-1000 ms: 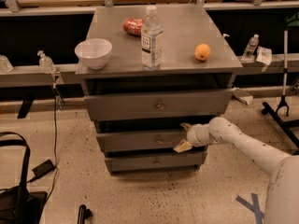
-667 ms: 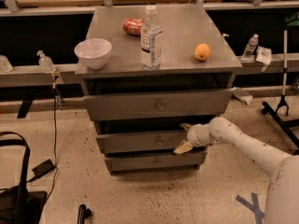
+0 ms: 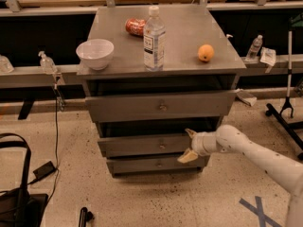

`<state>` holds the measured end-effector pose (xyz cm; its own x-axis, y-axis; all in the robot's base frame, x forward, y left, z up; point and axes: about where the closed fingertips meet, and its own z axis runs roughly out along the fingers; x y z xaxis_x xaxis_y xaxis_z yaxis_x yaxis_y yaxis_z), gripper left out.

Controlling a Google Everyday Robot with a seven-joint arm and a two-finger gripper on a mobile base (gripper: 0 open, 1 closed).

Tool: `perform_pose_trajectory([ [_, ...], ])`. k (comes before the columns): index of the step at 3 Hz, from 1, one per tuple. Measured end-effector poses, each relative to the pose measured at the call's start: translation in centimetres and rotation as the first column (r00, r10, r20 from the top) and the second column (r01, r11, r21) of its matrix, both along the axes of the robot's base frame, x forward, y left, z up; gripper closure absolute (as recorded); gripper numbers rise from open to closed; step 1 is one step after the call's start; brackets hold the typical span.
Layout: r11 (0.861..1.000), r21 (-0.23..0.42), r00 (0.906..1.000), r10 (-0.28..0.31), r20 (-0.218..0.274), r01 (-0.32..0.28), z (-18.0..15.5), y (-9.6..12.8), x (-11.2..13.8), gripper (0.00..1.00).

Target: Open middle drawer

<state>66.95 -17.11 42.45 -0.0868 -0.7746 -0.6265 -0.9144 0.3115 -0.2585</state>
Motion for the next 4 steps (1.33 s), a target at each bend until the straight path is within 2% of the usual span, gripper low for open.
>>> perform_pose_trajectory([
  [1,0.999,0.022,0.9988,0.043,0.023,-0.044,2.2,-0.3,-6.0,0.36],
  [2,0.997,0.026,0.9957,0.069,0.062,-0.071,4.5,-0.3,-8.9,0.36],
  [3,0.997,0.008,0.9902,0.078,0.116,-0.079,6.9,-0.7,-9.1,0.36],
  [4,0.996,-0.026,0.9863,0.089,0.139,-0.087,7.8,-0.6,-6.7,0.36],
])
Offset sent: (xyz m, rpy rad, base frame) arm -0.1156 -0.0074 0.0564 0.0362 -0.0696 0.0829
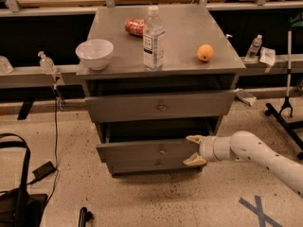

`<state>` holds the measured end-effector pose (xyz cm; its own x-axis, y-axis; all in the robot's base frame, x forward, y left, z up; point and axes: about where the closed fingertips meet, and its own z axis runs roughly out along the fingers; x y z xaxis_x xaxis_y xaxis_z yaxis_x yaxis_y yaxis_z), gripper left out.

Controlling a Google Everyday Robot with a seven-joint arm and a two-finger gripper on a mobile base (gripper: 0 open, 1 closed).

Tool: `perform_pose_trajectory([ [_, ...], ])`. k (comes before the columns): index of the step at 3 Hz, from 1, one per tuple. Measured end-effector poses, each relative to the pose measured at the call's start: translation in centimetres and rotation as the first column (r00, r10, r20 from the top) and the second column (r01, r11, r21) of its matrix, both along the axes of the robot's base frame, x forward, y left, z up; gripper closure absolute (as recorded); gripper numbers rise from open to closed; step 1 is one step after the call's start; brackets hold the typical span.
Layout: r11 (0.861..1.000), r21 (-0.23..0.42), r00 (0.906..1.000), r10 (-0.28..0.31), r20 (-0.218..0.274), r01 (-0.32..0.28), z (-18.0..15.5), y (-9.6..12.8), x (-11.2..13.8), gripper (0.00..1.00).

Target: Open middle drawer

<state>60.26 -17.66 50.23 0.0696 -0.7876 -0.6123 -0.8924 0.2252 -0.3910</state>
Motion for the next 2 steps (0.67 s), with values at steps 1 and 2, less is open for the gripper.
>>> perform_pose_trajectory([
  [1,1.000,-0.024,0.9999,-0.006,-0.014,0.006,-0.6,0.2,3.2,0.45],
  [2,0.999,-0.022,0.9992,-0.026,-0.030,0.026,-1.0,0.6,6.7,0.57],
])
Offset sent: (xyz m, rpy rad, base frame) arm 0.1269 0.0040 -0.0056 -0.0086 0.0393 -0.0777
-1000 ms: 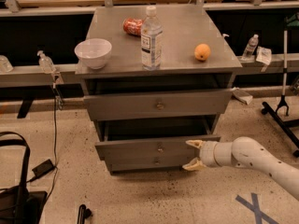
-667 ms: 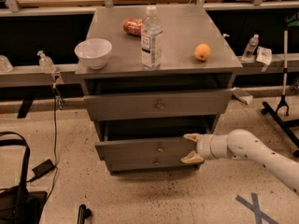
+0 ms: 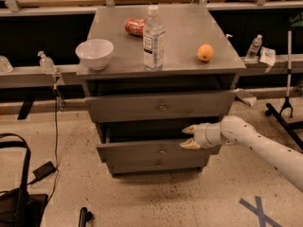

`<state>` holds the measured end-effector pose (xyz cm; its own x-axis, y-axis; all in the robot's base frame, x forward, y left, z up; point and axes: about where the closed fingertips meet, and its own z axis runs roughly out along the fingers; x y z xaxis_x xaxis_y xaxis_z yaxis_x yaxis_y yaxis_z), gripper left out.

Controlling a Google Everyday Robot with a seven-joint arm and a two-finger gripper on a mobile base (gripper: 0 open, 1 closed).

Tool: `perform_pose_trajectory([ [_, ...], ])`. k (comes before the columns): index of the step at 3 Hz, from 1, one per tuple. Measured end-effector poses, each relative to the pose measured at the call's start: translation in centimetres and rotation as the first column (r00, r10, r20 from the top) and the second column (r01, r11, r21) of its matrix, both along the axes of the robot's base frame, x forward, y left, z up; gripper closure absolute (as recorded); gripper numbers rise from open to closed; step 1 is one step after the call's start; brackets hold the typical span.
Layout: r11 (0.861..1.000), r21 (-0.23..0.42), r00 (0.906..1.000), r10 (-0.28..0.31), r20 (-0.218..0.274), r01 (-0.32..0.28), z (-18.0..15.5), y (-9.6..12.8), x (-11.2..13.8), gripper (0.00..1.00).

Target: Open middle drawer

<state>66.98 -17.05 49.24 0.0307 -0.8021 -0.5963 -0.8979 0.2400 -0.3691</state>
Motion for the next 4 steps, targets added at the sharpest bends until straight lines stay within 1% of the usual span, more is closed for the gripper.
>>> perform_pose_trajectory([
  [1,0.998,0.026,0.9982,-0.051,-0.032,0.052,-0.5,0.4,4.3,0.88],
  [2,0.994,0.051,0.9936,-0.089,-0.069,0.092,-1.7,0.4,6.5,1.00],
  [3,0.994,0.029,0.9887,-0.105,-0.107,0.109,-3.9,0.4,6.7,1.00],
  [4,0.994,0.006,0.9862,-0.112,-0.122,0.114,-5.6,0.2,5.6,1.00],
])
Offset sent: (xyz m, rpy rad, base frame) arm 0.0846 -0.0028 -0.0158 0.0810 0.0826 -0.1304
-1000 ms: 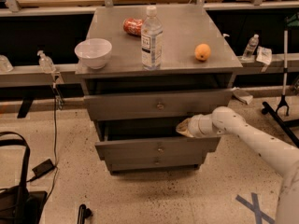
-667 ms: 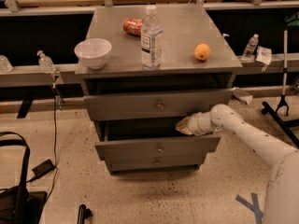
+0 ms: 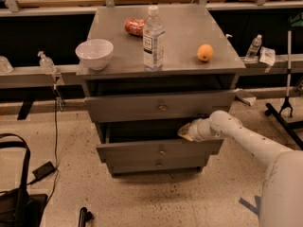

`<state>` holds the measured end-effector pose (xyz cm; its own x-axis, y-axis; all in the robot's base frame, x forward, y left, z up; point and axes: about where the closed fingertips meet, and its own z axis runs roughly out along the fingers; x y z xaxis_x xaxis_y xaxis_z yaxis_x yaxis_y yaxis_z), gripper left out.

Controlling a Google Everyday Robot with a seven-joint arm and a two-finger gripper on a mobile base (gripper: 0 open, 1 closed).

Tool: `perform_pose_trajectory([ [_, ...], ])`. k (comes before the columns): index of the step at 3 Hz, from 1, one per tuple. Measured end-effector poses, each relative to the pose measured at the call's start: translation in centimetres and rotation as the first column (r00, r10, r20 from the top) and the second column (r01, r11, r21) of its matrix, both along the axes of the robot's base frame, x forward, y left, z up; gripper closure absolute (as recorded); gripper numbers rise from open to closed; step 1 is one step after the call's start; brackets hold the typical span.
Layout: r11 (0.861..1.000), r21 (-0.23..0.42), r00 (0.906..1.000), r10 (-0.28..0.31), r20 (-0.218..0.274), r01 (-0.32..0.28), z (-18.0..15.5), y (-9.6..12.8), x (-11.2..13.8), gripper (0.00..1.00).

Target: Open middle drawer

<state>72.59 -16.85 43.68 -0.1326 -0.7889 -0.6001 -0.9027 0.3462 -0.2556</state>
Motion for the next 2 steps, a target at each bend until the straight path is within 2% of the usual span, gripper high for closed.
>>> perform_pose_trajectory([
  [2,1.000,-0.004,1.0000,0.001,-0.004,-0.001,-0.05,0.03,-0.34,1.00],
])
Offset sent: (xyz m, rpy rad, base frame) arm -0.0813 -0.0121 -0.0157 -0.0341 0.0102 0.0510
